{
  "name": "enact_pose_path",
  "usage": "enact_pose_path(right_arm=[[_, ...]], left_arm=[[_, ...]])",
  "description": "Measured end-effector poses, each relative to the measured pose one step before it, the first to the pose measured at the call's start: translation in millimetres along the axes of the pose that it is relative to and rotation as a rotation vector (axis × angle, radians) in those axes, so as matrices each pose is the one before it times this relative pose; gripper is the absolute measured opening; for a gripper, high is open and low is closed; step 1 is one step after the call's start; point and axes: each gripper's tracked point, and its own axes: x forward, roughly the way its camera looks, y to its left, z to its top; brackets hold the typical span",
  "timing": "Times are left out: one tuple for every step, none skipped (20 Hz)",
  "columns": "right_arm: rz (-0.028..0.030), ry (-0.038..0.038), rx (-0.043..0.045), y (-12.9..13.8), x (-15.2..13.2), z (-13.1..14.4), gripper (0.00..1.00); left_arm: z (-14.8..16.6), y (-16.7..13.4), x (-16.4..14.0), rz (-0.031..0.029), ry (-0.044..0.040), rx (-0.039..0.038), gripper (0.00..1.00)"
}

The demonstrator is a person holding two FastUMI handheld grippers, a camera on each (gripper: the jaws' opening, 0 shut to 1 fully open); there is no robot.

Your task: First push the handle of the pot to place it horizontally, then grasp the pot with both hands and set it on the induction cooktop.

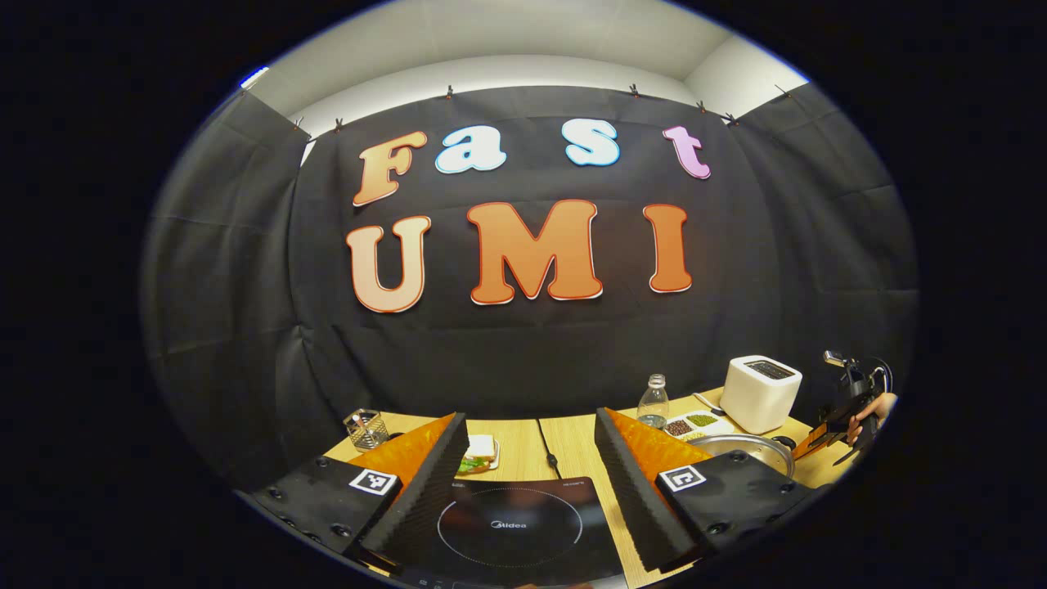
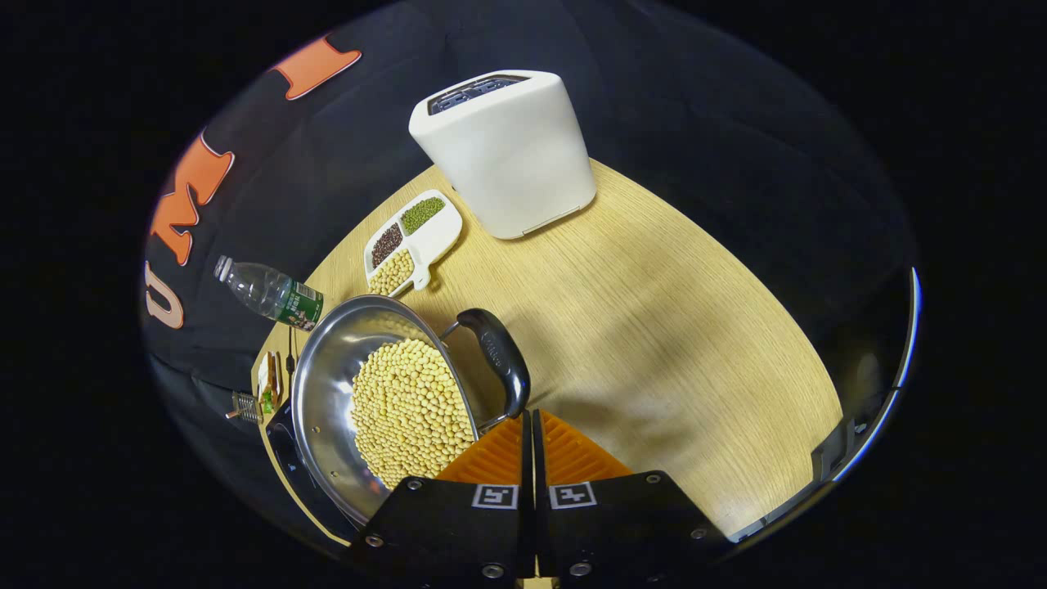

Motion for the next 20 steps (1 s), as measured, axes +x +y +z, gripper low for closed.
enact_pose_path(right_arm=[[0.01087,-0.0073,-0.00955,1.5,-2.5,0.68,0.0],[0.00209,-0.00103,-0.02111,-1.05,-3.4,-0.53,0.0],[-0.0051,-0.00706,-0.02916,-4.18,-3.02,0.29,0.0],[-0.01088,-0.01713,-0.02205,-3.84,-5.34,4.88,0.01],[-0.00178,-0.0263,-0.0132,-3.32,-6.37,6.34,0.04],[0.00772,-0.03076,-0.01097,0.62,-7.29,8.06,0.07],[0.00878,-0.0285,-0.01261,1.02,-7.23,6.31,0.12],[0.01051,-0.02629,-0.01786,4.01,-4.87,5.95,0.16],[0.00844,-0.0154,-0.02338,4.49,-2.8,3.81,0.23],[0.0033,-0.00585,-0.02449,4.63,-0.38,0.42,0.27],[0.0015,-0.00225,-0.0262,3.15,-0.29,0.75,0.35],[0.00438,-0.00292,-0.0261,4.94,2.23,0.73,0.4],[0.00828,-0.00294,-0.0215,5.04,1.76,0.26,0.47],[0.00981,-0.00121,-0.01719,6.07,2.36,0.11,0.51],[0.00558,0.00163,-0.01528,4.1,1.55,-1.01,0.57],[-0.00097,-0.00304,-0.01708,3.81,3.44,1.12,0.59],[-0.0045,-0.00765,-0.0185,0.7,3.11,1.4,0.65],[-0.00987,-0.00888,-0.01546,0.99,2.95,2.05,0.62],[-0.012,-0.00834,-0.0135,-0.21,2.17,1.29,0.72],[-0.01311,-0.00486,-0.01204,-0.64,2.73,1.51,0.69]], left_arm=[[-6.42,-4.77,0.8,-0.01128,0.01806,-0.0036,1.0],[-8.28,-5.9,3.87,-0.01346,0.024,-0.00334,1.0],[-7.41,-6.43,3.03,-0.00944,0.02458,-0.00165,1.0],[-6.42,-4.57,2.99,-0.0052,0.01626,0.0039,0.97],[-6.25,-5.97,3.28,-0.008,0.01846,0.00858,0.99],[-5.7,-6.32,4.55,-0.0101,0.0195,0.00504,1.0],[-8.64,-10.79,5.09,-0.02014,0.02881,0.00146,1.0],[-4.94,-10.35,4.26,-0.02371,0.02544,-0.00299,1.0],[-6.64,-9.59,4.53,-0.02526,0.02397,-0.00474,1.0],[-6.0,-10.02,5.49,-0.0258,0.02456,-0.00269,1.0],[-4.53,-9.46,4.99,-0.02318,0.02073,-0.00233,1.0],[-5.55,-5.83,5.07,-0.01501,0.02168,0.00047,1.0],[-6.79,-6.66,5.66,-0.01447,0.02243,0.00044,1.0],[-7.72,-5.83,4.37,-0.01232,0.0269,-0.00082,1.0],[-6.97,-5.86,5.62,-0.01367,0.02828,-0.00322,1.0],[-6.17,-5.46,6.04,-0.01183,0.02907,-0.00636,1.0],[-7.3,-5.74,6.41,-0.00892,0.03232,-0.00364,1.0],[-4.86,-4.98,6.93,-0.0098,0.02743,-0.0072,1.0],[-5.93,-6.06,7.58,-0.01335,0.03086,-0.00802,1.0],[-5.31,-7.36,8.72,-0.01725,0.02693,-0.00741,1.0]])
